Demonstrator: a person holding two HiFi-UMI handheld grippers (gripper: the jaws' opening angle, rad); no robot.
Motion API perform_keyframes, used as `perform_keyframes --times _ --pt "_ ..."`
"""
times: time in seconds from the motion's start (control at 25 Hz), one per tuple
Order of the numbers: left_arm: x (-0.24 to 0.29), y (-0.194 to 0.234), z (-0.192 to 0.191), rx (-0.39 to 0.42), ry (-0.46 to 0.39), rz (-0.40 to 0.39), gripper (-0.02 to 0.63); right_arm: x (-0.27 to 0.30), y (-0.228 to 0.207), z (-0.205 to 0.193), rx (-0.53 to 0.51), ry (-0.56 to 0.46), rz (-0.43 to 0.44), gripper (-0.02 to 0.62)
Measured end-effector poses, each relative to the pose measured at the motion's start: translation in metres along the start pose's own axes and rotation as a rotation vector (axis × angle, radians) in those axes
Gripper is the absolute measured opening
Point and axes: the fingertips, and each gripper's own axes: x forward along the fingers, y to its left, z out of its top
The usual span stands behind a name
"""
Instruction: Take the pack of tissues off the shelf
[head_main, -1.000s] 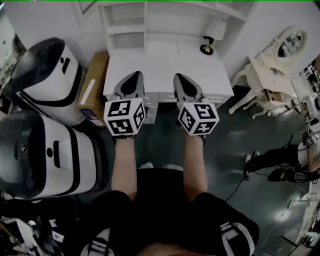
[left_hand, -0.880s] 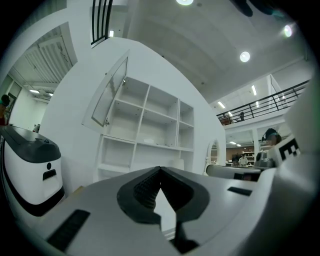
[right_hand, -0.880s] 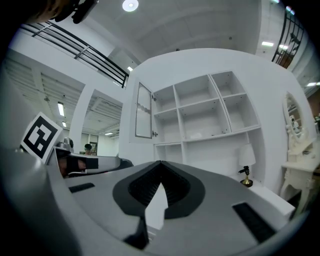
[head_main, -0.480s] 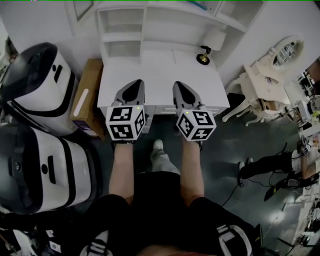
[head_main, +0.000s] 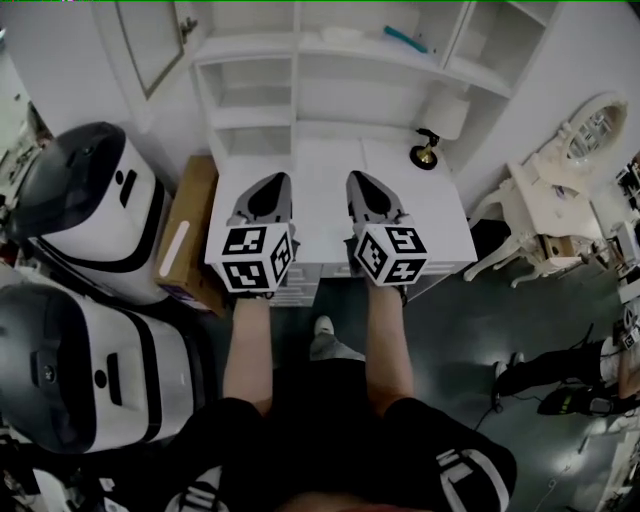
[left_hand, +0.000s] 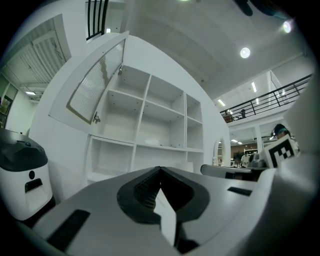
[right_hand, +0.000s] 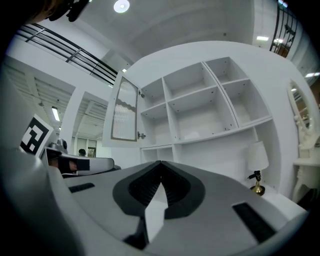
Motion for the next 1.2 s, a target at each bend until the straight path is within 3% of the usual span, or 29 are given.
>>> perform_keyframes --times 0.28,0.4,0.64,0.8,0.92,1.0,1.04,1.12,1.2 --pt "0.074 0.014 0.008 -0.010 -0.007 0.042 0.010 0.055 -0.038 0.023 -0.152 0.017 0.003 0.018" --pt "0.099 0.019 0.010 0.001 -0.026 0.080 0.011 0.071 -0.059 0.029 -0.134 -0.012 0.007 0.018" --pt "0.159 0.005 0.015 0.017 -0.045 0.081 0.011 0.093 -0.119 0.025 -0.104 -0.003 -0.011 0.018" --pt "0.184 -0.005 0.020 0.021 -0.108 0.141 0.011 0.092 -0.160 0.029 -0.079 -0.028 -0.029 0.018" --pt "0.203 -0.018 0.019 0.039 -0.127 0.117 0.011 0.096 -0.196 0.018 -0.053 -0.018 -0.080 0.018" --pt "0.211 -0.017 0.022 0.044 -0.150 0.126 0.011 0.099 -0.205 0.006 -0.036 0.010 -0.067 0.018" --pt "0.215 -0.016 0.028 0.071 -0.165 0.135 0.021 0.100 -0.205 0.001 -0.028 0.019 -0.051 0.018" --pt "0.231 -0.017 0.045 0.170 -0.170 0.112 0.110 0.101 -0.206 -0.006 -0.006 0.023 -0.025 0.018" --pt "0.249 -0.018 0.072 0.233 -0.176 0.062 0.121 0.108 -0.211 -0.012 0.017 0.027 -0.015 0.018"
